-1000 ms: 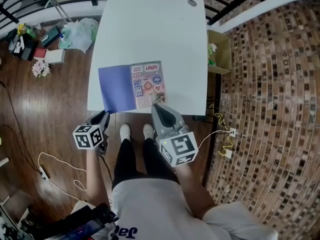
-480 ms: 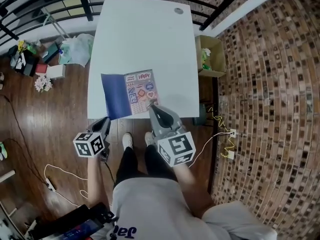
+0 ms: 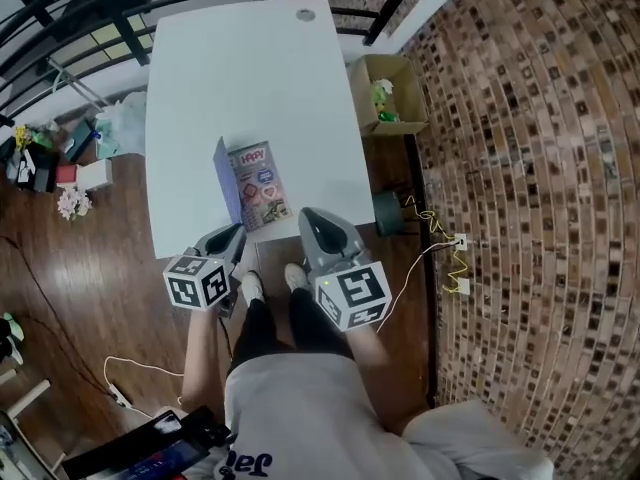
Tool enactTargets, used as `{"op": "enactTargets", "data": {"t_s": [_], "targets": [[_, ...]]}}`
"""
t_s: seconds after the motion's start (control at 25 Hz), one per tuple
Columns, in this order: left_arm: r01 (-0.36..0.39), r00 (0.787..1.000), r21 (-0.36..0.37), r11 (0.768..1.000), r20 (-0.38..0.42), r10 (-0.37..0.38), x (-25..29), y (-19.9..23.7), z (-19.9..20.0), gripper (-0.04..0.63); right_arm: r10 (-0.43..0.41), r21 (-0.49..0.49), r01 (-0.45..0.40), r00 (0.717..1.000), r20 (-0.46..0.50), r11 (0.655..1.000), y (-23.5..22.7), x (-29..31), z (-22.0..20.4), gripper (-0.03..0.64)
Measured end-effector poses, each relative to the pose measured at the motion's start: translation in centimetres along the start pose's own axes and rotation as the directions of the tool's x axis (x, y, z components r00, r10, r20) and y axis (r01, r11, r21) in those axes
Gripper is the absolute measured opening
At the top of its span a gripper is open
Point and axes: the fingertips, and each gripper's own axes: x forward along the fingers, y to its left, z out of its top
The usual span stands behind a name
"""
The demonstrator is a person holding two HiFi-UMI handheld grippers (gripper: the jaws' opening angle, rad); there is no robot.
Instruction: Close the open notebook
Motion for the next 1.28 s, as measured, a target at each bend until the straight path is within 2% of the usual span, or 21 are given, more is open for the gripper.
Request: {"op": "enactTargets", "data": {"t_s": [0.16,0.28,0.36,0.6,0.72,0.84,0.92,1.08,1.16,1.28], "targets": [[0.039,0.996,0.021,0.999,-0.079,-0.038,4.7,-1.6,-1.2,0.026,-0.036,0.025,0.036,0.999,0.0,0.999,-1.6,-0.6,-0.6,-0.009],[0.025,0.988,0.087,0.996,-0.156,-0.011,7.9,-1.8,-3.0,0.026,-0.058,0.044,0.058,0.998,-0.008,0.997,-2.5,-0.8,-1.4,-0.009],[0.027,0.979,0.107,0.994,-0.204,-0.004,10.0,-1.7,-4.3,0.026,-0.07,0.055,0.071,0.997,-0.01,0.996,-2.9,-0.8,-1.8,-0.009],[0.026,0.944,0.072,0.997,-0.329,-0.001,13.8,-0.8,-7.3,0.026,-0.089,0.071,0.089,0.996,-0.008,0.993,-2.9,-1.3,-2.1,-0.009],[0.043,0.94,0.045,0.998,-0.34,-0.025,14.4,-0.7,-8.1,0.035,-0.101,0.067,0.101,0.995,0.003,0.993,-2.6,-2.0,-1.7,-0.009],[0.086,0.945,0.036,0.996,-0.32,-0.07,13.8,-1.5,-8.1,0.09,-0.12,0.064,0.118,0.993,0.02,0.991,-2.1,-2.8,-1.1,-0.009],[0.113,0.955,0.041,0.993,-0.28,-0.097,12.4,-2.4,-7.3,0.091,-0.132,0.055,0.13,0.99,0.04,0.99,-1.4,-3.5,-0.2,-0.009],[0.172,0.981,0.021,0.985,-0.095,-0.169,7.4,-4.9,-3.1,0.06,-0.146,0.015,0.145,0.985,0.089,0.989,0.7,-5.4,1.7,-0.009],[0.191,0.981,0.061,0.98,0.005,-0.192,3.7,-6.2,-0.5,0.017,-0.144,-0.006,0.145,0.983,0.114,0.989,2.0,-6.6,2.4,-0.009],[0.185,0.971,0.198,0.962,0.115,-0.211,-2.3,-9.1,2.4,0.017,-0.142,-0.03,0.148,0.978,0.155,0.989,3.4,-8.8,3.6,-0.009]]}}
